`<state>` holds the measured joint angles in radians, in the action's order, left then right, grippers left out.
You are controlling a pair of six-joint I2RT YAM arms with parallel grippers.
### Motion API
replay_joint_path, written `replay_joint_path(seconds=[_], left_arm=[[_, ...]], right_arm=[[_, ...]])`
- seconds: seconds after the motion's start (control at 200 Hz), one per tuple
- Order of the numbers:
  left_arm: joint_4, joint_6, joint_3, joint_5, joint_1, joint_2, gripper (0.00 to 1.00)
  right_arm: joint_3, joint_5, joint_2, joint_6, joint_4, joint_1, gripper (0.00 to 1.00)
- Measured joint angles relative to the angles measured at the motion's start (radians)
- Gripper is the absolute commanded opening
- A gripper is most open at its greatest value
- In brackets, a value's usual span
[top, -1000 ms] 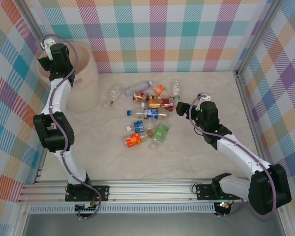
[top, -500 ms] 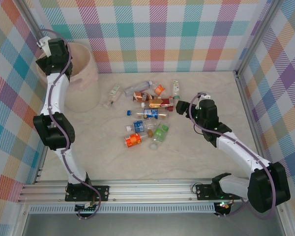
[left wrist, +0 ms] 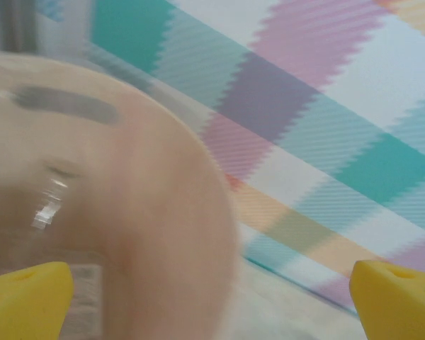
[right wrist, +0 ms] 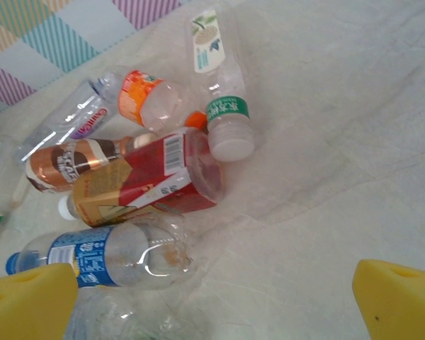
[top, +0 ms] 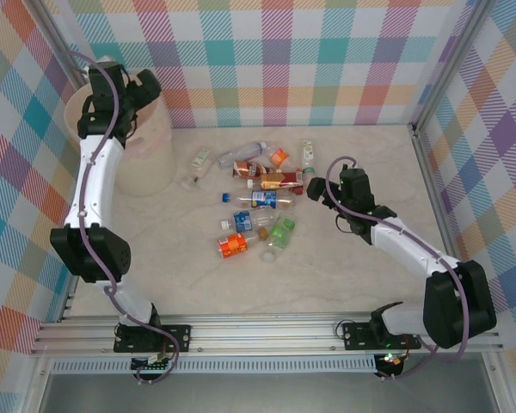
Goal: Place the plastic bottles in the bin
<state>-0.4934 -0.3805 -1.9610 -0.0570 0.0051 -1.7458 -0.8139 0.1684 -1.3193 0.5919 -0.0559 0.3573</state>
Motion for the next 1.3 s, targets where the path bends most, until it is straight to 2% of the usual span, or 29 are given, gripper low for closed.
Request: replay_joint_path(seconds=[0.04, 0.11, 0.33, 0.485, 0.82, 0.965, 1.3], left_arm=[[0.003, -0.014, 0.025, 0.040, -0.018, 0.020, 1.00], [0.016, -0.033, 0.088, 0.105, -0.058, 0.066, 1.00], [0.084, -0.091, 0.385, 0.240, -0.200, 0.248, 1.00], [0.084, -0.131, 0.554, 0.295, -0.213, 0.340, 1.00], [-0.043, -0.100, 0.711, 0.195, -0.213, 0.538, 1.00], [-0.058, -0.098, 0.727, 0.163, -0.213, 0.538, 1.00], [-0.082, -0.098, 0.728, 0.122, -0.213, 0.506, 1.00]], right_arm=[[-0.019, -0.003, -0.019, 0.000, -0.017, -0.008, 1.00], [-0.061, -0.005, -0.061, 0.008, -0.048, -0.022, 0.93], [-0.227, -0.026, -0.229, 0.033, -0.135, -0.049, 0.87], [-0.339, -0.069, -0.356, 0.026, -0.170, -0.062, 0.77], [-0.550, -0.136, -0.579, -0.031, -0.229, -0.071, 0.64], [-0.661, -0.143, -0.683, -0.048, -0.266, -0.080, 0.60], [-0.945, -0.182, -0.886, -0.093, -0.423, -0.101, 0.61]])
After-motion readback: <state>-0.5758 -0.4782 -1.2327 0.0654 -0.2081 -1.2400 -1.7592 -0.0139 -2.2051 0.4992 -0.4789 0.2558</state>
